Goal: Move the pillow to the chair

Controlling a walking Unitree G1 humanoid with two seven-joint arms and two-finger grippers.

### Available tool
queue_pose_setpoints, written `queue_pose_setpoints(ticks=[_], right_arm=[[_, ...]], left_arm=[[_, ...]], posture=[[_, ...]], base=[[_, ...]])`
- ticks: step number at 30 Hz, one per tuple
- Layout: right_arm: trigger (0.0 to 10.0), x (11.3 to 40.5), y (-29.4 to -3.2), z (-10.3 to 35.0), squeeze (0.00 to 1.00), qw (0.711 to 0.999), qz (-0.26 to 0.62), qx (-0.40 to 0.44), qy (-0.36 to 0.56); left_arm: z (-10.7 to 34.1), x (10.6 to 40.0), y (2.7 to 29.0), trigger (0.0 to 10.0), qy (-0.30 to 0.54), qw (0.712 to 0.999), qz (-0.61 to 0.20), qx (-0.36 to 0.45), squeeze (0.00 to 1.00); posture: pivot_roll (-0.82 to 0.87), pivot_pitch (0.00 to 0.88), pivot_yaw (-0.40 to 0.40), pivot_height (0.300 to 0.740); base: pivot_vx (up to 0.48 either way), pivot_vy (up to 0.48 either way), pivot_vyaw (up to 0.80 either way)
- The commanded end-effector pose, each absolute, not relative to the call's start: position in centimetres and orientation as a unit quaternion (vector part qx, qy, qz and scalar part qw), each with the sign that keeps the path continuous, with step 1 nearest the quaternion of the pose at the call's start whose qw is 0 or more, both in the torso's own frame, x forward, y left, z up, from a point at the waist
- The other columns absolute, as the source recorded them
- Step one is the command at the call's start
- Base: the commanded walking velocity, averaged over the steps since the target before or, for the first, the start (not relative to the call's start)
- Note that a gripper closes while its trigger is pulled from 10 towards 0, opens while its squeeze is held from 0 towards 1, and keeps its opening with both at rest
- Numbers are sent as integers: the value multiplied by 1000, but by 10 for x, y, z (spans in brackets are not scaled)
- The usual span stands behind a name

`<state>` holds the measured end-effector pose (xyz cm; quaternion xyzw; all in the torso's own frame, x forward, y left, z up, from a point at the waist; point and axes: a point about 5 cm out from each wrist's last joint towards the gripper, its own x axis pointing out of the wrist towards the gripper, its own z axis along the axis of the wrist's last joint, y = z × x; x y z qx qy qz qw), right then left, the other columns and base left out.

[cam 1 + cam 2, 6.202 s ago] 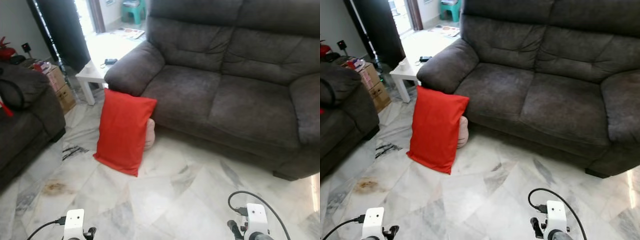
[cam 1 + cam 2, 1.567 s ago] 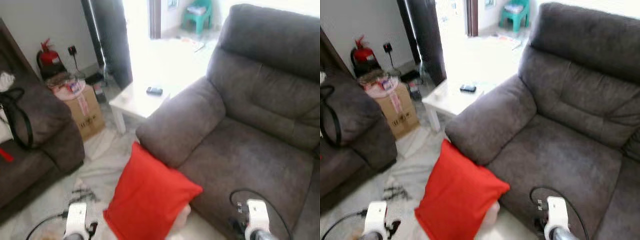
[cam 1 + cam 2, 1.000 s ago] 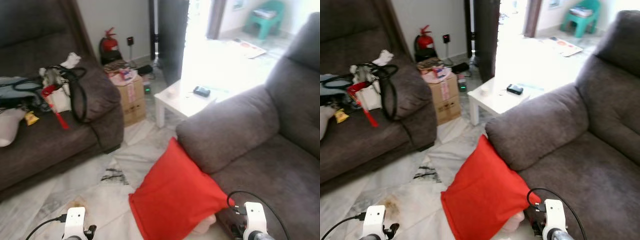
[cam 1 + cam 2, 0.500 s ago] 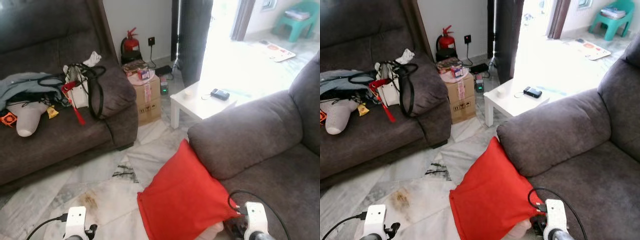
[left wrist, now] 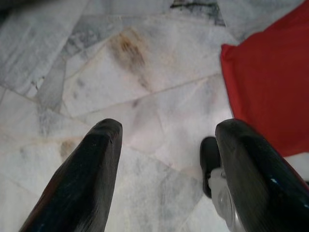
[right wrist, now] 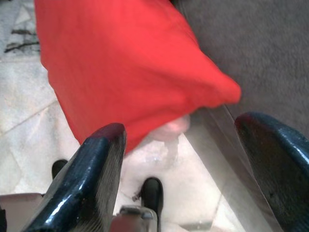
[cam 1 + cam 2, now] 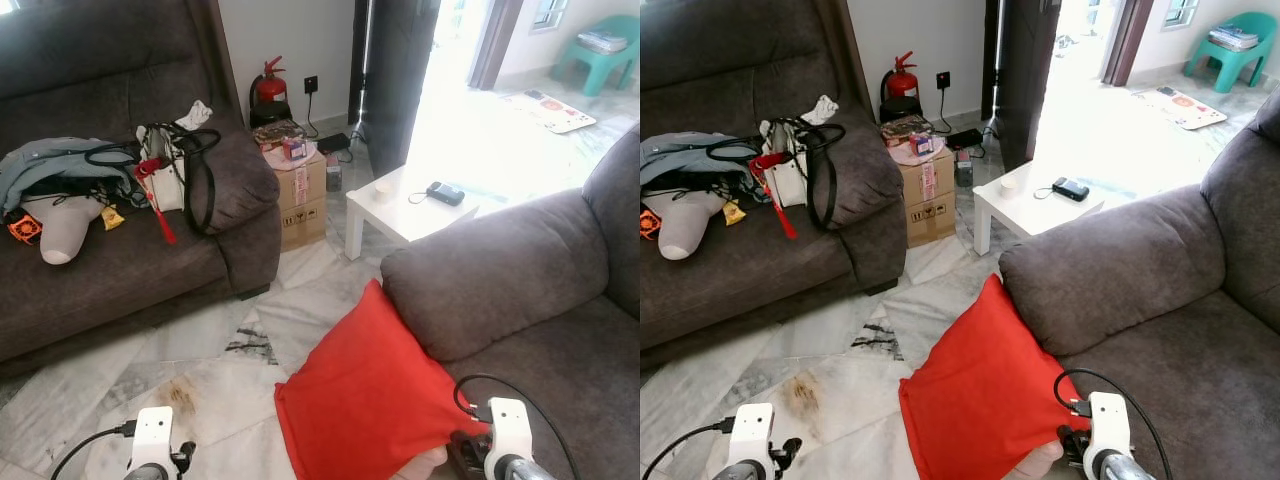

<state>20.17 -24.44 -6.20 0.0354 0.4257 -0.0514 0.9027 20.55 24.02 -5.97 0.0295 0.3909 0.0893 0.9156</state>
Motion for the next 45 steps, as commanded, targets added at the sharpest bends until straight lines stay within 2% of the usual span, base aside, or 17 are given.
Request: queue_pose_setpoints(ticks=[1, 6, 11, 23, 34, 36, 38, 45], right_arm=[[10000, 203, -243, -62, 0, 903, -55, 40, 425], [10000, 210, -242, -59, 0, 905, -55, 30, 421], [10000, 210, -244, -58, 0, 904, -72, 43, 420], [10000, 198, -256, -61, 0, 899, -108, 60, 420], [10000, 202, -259, -58, 0, 902, -111, 63, 412], [10000, 203, -258, -57, 0, 903, -110, 62, 412], [10000, 204, -257, -57, 0, 903, -109, 63, 411], [10000, 203, -252, -59, 0, 903, -98, 63, 413]], left_arm=[[-59, 205, 244, 10000, 396, 913, 87, 36, 0], [-56, 214, 238, 10000, 396, 916, 49, 32, 0], [-56, 215, 236, 10000, 396, 916, 55, 23, 0], [-65, 205, 224, 10000, 415, 909, 22, 20, 0], [-61, 212, 219, 10000, 398, 917, 12, 20, 0], [-56, 230, 196, 10000, 384, 923, 4, 18, 0], [-52, 238, 186, 10000, 377, 926, -1, 17, 0], [-58, 226, 199, 10000, 393, 919, 24, 27, 0]], posture=[[3, 0, 41, 740], [4, 0, 34, 740], [3, 0, 27, 740], [-112, 0, 90, 740], [-107, 0, 85, 740], [-105, 0, 88, 740], [-100, 0, 88, 740], [-75, 0, 97, 740]], base=[[0, 0, 0], [0, 0, 0], [0, 0, 0], [0, 0, 0], [0, 0, 0], [0, 0, 0], [0, 0, 0], [0, 0, 0]])
